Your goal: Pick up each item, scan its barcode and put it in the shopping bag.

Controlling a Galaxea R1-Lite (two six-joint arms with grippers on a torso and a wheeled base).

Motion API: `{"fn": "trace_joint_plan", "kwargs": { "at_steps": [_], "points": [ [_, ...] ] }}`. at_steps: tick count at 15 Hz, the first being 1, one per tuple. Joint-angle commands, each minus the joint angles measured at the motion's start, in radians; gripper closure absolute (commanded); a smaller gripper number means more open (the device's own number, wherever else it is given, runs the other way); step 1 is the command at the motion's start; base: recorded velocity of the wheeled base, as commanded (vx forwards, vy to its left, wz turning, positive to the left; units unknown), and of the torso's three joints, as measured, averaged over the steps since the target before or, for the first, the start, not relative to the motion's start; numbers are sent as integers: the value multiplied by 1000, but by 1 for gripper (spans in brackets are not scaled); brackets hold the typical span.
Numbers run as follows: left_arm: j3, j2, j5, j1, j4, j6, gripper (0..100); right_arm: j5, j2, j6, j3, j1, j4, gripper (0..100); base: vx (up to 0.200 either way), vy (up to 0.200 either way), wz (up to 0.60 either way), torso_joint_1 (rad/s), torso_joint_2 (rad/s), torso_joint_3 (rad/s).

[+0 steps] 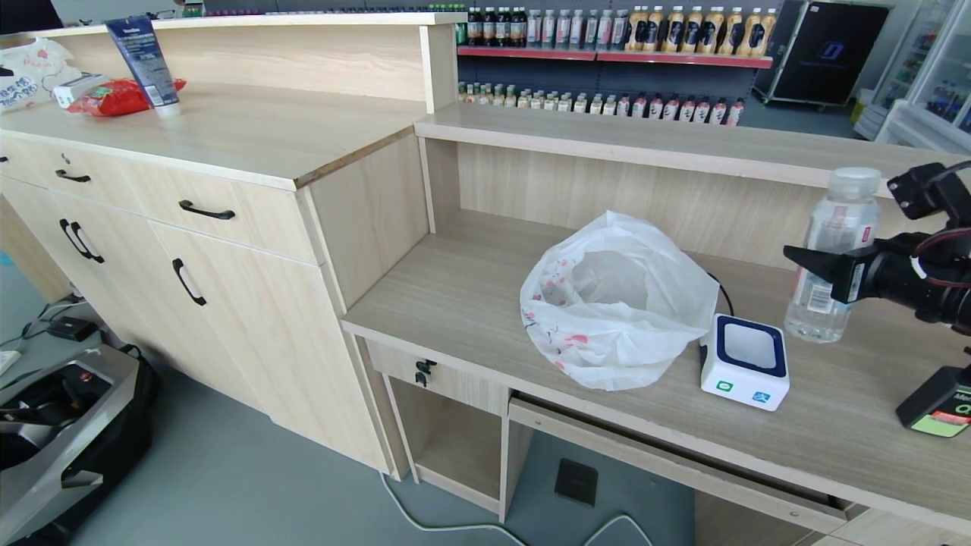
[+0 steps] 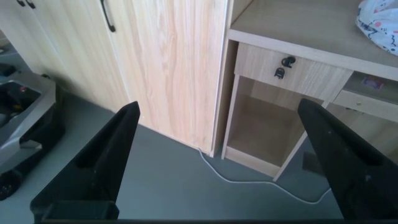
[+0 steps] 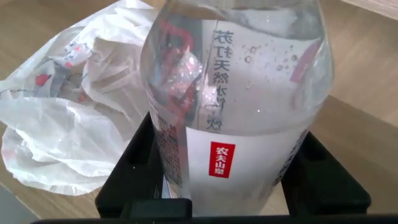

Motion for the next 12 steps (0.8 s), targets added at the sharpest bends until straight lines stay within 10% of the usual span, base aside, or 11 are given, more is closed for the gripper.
{"fn": "trace_joint_plan", "kwargs": {
  "at_steps": [1,5,12],
  "points": [
    [0,0,0,0,0,-1,0,-139,-110,96,21,3,58,100,0,0,0,0,0,0],
    [0,0,0,0,0,-1,0,-356,-153,26,40,12,75,100,0,0,0,0,0,0],
    [0,0,0,0,0,-1,0,-364,-214,-48,38,49,64,100,0,0,343,-1,0,2]
  ]
}}
